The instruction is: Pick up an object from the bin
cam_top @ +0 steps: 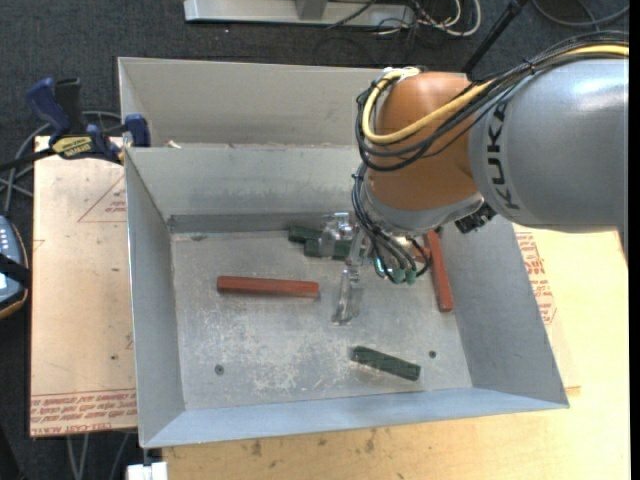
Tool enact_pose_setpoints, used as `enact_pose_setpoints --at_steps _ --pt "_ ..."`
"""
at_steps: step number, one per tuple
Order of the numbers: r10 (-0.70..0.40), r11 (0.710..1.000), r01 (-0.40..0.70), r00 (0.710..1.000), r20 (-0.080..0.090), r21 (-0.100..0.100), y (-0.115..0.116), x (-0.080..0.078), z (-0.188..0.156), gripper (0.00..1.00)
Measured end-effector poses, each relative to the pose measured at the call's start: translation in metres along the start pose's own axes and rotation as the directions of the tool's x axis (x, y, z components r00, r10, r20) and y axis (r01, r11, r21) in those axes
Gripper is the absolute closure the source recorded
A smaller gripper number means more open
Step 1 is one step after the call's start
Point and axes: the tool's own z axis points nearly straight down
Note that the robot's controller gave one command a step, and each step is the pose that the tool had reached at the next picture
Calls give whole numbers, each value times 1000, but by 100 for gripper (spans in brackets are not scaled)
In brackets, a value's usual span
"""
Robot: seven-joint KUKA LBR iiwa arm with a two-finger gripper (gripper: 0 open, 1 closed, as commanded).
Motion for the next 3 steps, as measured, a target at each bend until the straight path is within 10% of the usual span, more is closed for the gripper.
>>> enact_pose_setpoints --at_steps 1,2,3 --pt "55 998 -55 998 5 -1 34 -56 119 0" --pt "58 998 -58 998 10 -2 33 -58 113 100" --pt "86 996 -86 996 19 -4 39 -60 -51 100"
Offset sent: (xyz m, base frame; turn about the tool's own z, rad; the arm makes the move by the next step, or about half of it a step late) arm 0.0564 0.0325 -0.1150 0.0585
